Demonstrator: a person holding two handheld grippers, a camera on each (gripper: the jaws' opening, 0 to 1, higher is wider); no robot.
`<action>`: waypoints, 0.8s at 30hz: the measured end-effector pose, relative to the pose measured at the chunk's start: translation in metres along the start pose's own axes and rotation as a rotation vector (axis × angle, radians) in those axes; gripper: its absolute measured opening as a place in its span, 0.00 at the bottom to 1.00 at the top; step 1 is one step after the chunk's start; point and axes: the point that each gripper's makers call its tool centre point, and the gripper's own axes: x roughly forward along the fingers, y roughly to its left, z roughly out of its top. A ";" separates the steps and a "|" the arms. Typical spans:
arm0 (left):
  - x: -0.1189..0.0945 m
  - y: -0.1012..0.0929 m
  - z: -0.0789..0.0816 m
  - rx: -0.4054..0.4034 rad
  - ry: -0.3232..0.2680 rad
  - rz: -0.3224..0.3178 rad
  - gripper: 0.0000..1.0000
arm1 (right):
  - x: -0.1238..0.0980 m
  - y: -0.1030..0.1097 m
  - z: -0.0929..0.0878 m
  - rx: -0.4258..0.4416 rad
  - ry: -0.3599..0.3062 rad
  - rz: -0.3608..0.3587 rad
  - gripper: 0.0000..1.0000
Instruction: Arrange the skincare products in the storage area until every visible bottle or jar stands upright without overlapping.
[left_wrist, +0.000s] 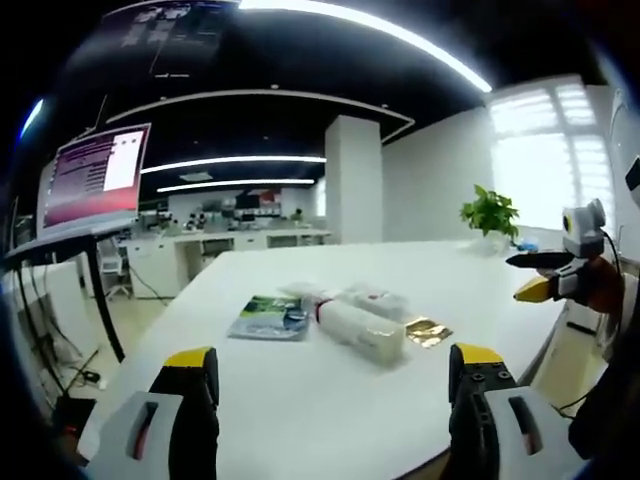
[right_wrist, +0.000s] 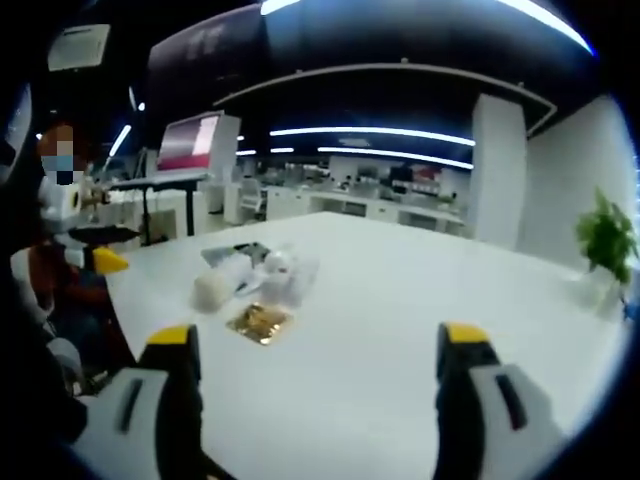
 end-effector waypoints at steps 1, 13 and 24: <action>-0.001 0.001 0.000 -0.001 0.000 0.001 0.98 | 0.001 0.000 -0.001 -0.010 0.008 -0.001 1.00; -0.001 0.006 0.000 -0.022 -0.021 0.004 0.97 | 0.017 0.000 0.001 -0.074 0.049 0.035 1.00; 0.000 0.006 0.000 -0.023 -0.018 -0.002 0.96 | 0.033 0.006 0.016 -0.026 0.020 0.080 1.00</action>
